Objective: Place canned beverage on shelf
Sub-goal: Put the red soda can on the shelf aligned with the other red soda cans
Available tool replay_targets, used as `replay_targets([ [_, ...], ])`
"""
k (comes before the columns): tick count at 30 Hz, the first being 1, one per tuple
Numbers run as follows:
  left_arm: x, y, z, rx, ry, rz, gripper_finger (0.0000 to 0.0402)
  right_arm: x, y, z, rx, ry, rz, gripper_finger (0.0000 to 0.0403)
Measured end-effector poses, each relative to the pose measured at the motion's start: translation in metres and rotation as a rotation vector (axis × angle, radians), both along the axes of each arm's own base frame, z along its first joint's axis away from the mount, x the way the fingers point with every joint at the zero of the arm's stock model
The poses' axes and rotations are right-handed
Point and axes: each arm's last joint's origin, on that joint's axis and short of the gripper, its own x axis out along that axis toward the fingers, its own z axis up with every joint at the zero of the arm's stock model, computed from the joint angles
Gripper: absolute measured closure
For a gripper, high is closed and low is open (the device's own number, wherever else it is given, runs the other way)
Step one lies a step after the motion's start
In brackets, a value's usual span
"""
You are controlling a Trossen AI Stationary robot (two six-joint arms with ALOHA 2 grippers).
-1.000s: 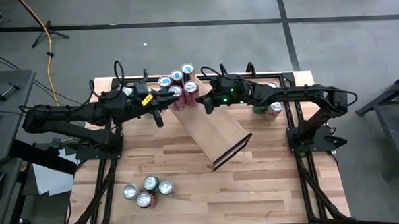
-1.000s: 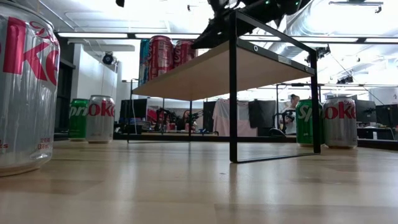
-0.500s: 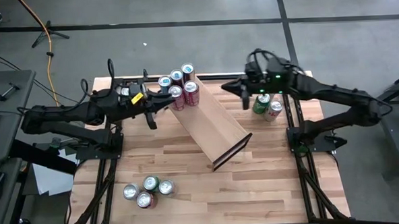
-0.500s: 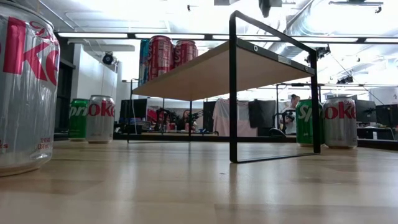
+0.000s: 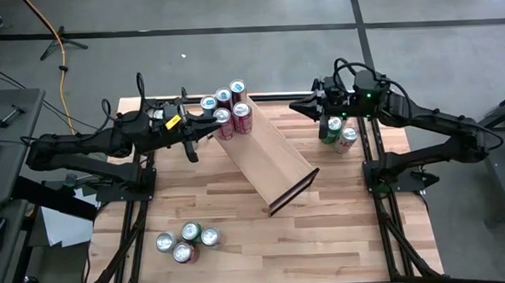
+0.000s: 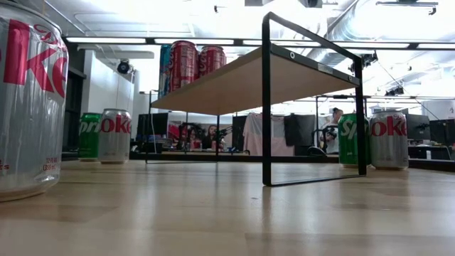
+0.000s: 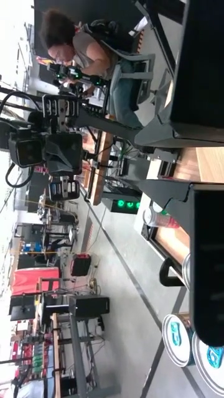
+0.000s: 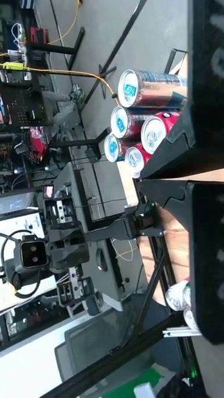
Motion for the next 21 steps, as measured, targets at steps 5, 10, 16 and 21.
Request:
replay_targets([
  [5, -0.0001, 0.0003, 0.0001, 0.022, 0.008, 0.014, 0.0399, 0.0, 0.0, -0.0003, -0.05, 0.009, 0.005, 0.0403],
  [10, -0.0002, 0.0004, 0.0001, 0.024, 0.009, 0.015, 0.0399, -0.0002, 0.0001, -0.0021, -0.038, 0.026, 0.004, 0.0403],
  [16, -0.0001, 0.0004, 0.0, 0.024, 0.009, 0.016, 0.0399, -0.0004, 0.0001, -0.0049, -0.016, 0.052, 0.003, 0.0403],
  [21, -0.0002, 0.0004, 0.0001, 0.024, 0.008, 0.016, 0.0399, -0.0005, 0.0001, -0.0049, -0.016, 0.053, 0.003, 0.0403],
])
